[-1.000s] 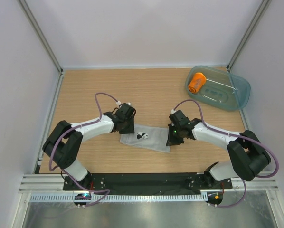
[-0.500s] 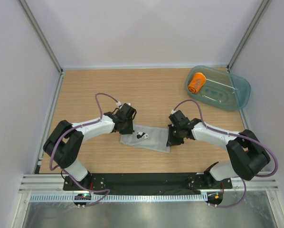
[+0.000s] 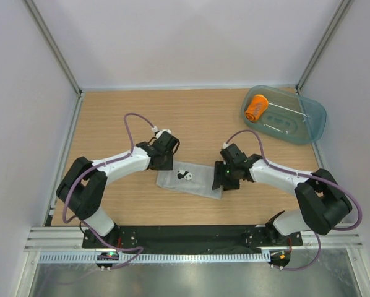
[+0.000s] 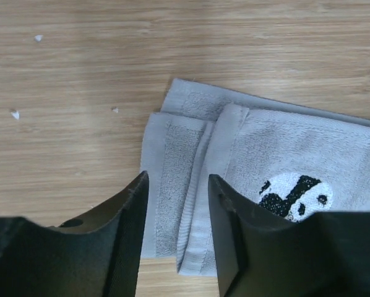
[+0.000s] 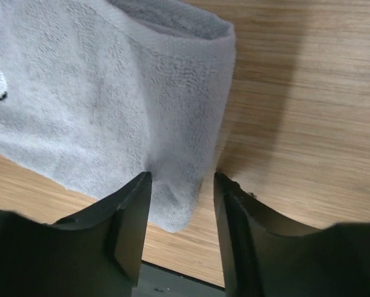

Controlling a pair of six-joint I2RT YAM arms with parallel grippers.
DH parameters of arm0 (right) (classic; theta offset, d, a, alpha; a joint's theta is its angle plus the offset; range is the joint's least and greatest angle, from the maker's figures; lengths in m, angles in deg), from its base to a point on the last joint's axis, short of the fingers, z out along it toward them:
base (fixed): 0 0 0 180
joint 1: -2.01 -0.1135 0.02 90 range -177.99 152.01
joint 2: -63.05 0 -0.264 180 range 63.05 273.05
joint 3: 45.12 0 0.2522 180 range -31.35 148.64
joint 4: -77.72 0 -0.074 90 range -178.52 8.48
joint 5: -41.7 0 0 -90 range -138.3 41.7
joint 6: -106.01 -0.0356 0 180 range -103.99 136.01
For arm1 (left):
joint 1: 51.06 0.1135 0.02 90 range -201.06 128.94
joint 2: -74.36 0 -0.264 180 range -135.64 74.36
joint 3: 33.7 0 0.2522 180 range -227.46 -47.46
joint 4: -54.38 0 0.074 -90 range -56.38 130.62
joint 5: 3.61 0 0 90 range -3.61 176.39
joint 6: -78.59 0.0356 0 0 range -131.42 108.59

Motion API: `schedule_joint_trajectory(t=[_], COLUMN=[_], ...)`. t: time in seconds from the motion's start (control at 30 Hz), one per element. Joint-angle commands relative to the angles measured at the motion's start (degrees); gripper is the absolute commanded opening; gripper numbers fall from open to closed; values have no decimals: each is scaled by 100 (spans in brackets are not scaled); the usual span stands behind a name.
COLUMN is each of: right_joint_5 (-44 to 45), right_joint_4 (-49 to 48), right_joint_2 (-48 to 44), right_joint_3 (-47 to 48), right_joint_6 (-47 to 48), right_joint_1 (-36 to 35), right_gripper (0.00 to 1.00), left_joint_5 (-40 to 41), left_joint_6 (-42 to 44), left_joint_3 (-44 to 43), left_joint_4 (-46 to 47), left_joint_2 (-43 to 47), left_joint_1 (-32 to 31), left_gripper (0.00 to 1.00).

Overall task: Roll the towels
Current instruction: Fold the towel

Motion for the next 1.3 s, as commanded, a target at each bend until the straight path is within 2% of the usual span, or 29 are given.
schedule_joint_trajectory(t=[0.0,0.03,0.1,0.2,0.27,0.37,0.4,0.5,0.6,0.73,0.97,1.27], right_joint_5=[180,224,399,453,365,-82,-214,-706,-1006,-962,-620,-207], right_joint_4=[181,295,436,603,604,385,323,-19,-424,-793,-855,-557], right_joint_2=[-63,-151,-291,-643,-845,-1188,-1258,-1137,-882,-303,181,42], right_joint_3=[136,163,285,461,523,550,532,401,190,-92,-548,-822], right_joint_6=[131,158,236,324,342,316,299,184,35,-97,-255,-282], right_joint_1=[-42,-50,-59,-59,-59,-129,-164,-217,-261,-261,-261,-253], right_gripper=[64,68,72,73,68,37,23,8,3,1,1,1], left_joint_5=[360,387,431,414,256,-288,-446,-1035,-1449,-1749,-1547,-501], left_joint_6=[61,52,-10,-97,-133,-282,-352,-501,-633,-818,-898,-687], left_joint_3=[-128,-111,-84,-49,-14,135,258,513,821,997,1234,1410], left_joint_4=[-241,-268,-347,-452,-505,-418,-348,179,689,1041,1016,542], left_joint_2=[224,303,626,1092,1278,1481,1533,1560,1420,1043,568,523], left_joint_1=[15,7,7,-116,-265,-336,-380,-450,-450,-450,-319,244], left_gripper=[46,52,55,53,49,47,46,45,45,42,41,38])
